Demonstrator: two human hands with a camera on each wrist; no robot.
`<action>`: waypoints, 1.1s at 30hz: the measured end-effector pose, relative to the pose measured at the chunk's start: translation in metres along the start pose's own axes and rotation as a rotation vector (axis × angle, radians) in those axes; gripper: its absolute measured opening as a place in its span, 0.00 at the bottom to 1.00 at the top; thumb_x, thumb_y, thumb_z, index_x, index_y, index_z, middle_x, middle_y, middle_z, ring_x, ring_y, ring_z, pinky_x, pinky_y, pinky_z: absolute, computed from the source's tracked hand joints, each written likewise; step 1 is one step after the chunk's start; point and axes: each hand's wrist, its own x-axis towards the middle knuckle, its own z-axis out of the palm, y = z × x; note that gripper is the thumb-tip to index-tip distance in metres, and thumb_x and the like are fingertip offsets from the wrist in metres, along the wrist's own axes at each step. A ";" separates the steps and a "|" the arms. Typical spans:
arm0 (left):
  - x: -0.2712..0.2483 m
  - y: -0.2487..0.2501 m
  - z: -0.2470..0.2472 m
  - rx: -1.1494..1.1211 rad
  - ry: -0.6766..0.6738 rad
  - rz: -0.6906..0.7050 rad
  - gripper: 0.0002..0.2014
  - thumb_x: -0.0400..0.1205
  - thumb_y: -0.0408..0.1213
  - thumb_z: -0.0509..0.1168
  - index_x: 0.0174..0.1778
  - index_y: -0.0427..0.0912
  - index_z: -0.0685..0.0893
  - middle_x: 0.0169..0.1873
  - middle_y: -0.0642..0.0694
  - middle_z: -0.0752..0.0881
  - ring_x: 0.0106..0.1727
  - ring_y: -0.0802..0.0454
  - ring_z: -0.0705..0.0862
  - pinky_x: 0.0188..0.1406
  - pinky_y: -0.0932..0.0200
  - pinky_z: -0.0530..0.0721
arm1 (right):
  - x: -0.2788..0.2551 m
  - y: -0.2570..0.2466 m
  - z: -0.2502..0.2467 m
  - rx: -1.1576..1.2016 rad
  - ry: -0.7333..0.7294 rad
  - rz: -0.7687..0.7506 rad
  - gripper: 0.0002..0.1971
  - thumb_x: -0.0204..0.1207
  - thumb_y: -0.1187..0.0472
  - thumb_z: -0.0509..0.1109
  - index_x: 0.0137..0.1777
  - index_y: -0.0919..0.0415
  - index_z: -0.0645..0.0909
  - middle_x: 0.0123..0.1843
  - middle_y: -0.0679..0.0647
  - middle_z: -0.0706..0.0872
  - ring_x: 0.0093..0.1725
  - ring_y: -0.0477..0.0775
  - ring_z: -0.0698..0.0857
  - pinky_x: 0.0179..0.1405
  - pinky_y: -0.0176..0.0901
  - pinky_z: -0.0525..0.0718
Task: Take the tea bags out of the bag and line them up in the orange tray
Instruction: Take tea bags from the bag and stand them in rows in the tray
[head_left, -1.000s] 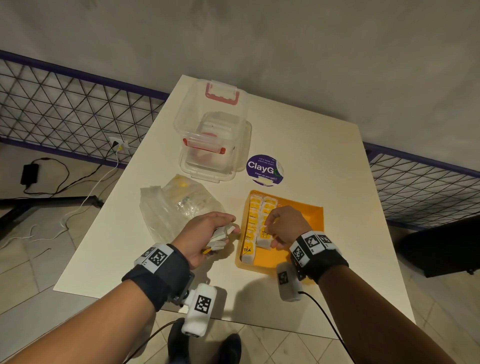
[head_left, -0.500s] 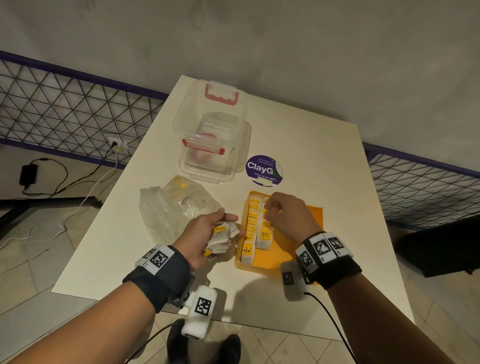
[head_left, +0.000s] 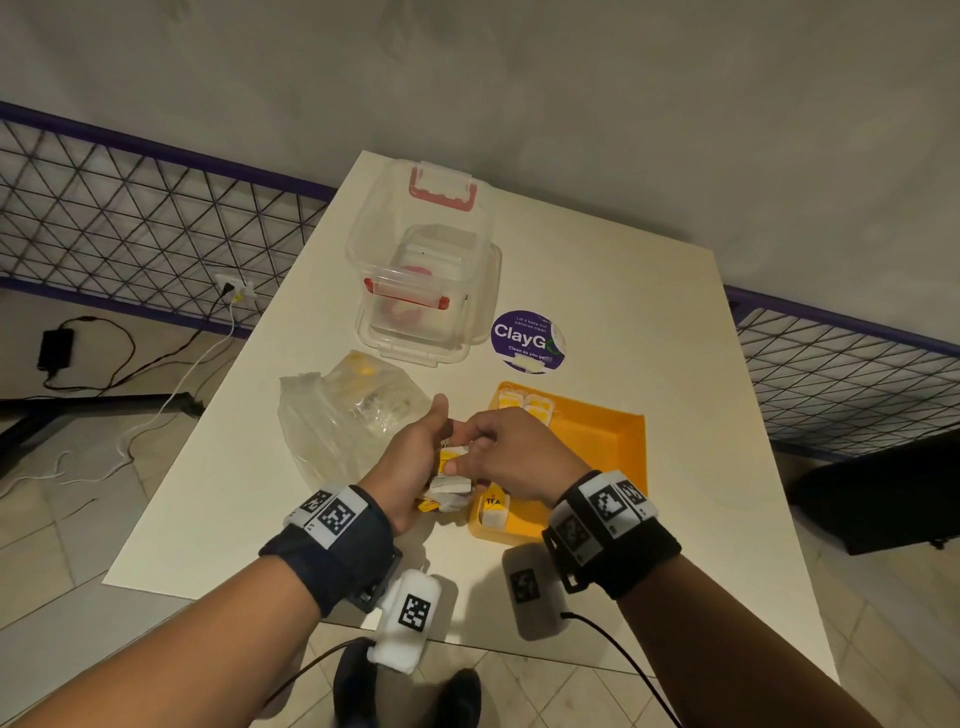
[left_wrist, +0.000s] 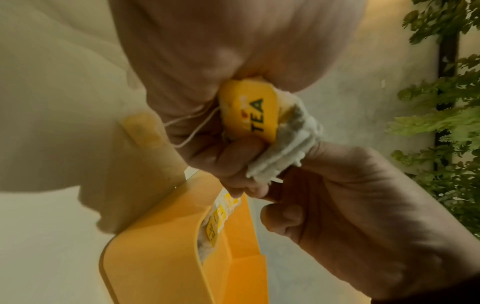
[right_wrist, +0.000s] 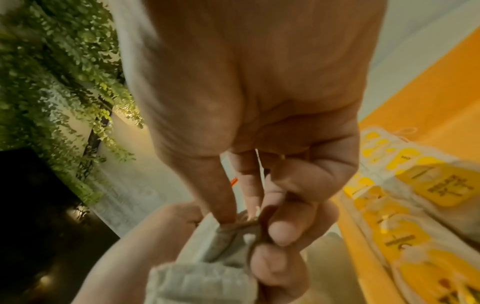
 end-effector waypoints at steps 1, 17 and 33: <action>0.000 0.000 -0.001 -0.003 -0.010 -0.017 0.32 0.88 0.61 0.50 0.55 0.32 0.82 0.36 0.33 0.87 0.29 0.39 0.85 0.23 0.57 0.82 | 0.000 -0.002 0.000 0.011 -0.008 0.015 0.13 0.72 0.62 0.80 0.55 0.65 0.86 0.32 0.55 0.85 0.27 0.50 0.84 0.20 0.29 0.75; 0.004 0.004 -0.008 -0.124 -0.134 -0.093 0.32 0.84 0.64 0.53 0.51 0.35 0.84 0.46 0.30 0.86 0.28 0.41 0.81 0.19 0.62 0.77 | 0.007 -0.009 -0.016 0.123 0.209 0.041 0.02 0.74 0.68 0.76 0.42 0.67 0.87 0.28 0.55 0.86 0.23 0.44 0.81 0.24 0.35 0.77; 0.003 0.003 -0.005 -0.023 -0.044 0.122 0.09 0.83 0.33 0.68 0.58 0.37 0.83 0.38 0.41 0.84 0.22 0.56 0.78 0.13 0.68 0.71 | 0.009 -0.001 -0.028 0.181 0.222 -0.013 0.08 0.71 0.69 0.80 0.49 0.66 0.87 0.38 0.54 0.84 0.37 0.53 0.86 0.41 0.50 0.90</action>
